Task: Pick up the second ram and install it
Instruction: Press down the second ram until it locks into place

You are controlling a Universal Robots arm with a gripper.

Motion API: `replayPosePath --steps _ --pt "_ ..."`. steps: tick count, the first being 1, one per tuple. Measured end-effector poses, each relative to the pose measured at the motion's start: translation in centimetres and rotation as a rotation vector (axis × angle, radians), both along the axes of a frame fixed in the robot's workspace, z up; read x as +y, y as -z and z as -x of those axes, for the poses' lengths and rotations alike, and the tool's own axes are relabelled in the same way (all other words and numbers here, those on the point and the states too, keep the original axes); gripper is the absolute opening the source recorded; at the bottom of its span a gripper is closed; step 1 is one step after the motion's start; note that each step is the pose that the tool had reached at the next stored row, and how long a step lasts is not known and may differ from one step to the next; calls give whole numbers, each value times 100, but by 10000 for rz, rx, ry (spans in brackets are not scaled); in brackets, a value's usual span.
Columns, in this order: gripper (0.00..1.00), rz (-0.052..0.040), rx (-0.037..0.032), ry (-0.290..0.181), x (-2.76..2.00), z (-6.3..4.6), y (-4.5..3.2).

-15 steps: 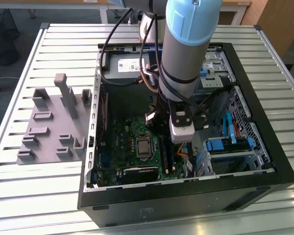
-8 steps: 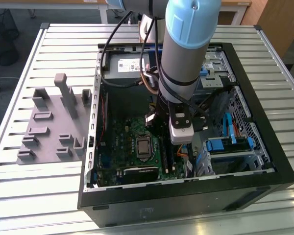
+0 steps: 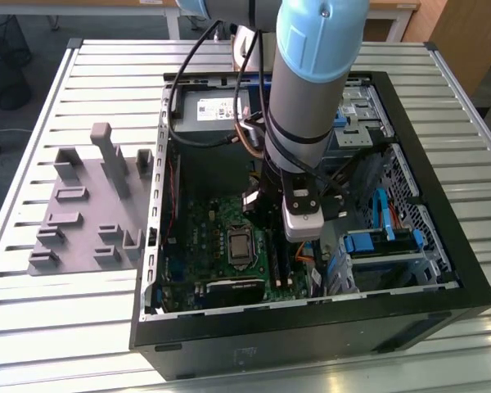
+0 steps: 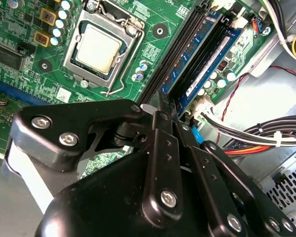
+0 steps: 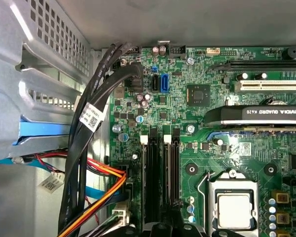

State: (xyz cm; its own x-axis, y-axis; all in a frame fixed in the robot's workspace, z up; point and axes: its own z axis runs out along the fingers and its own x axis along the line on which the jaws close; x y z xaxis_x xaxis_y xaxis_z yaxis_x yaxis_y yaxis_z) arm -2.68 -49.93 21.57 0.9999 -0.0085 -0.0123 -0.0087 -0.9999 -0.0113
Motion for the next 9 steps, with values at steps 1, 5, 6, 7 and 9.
replayPosePath --steps 1,5,6,7,9 --pt "11 10 10 1 -15 5 -7" --pt "11 -116 3 0 1 -1 -25" --pt "11 -154 -3 1 6 -2 -44" --pt "11 -174 -6 1 8 -2 -71" --pt "11 -149 5 1 2 0 -154"
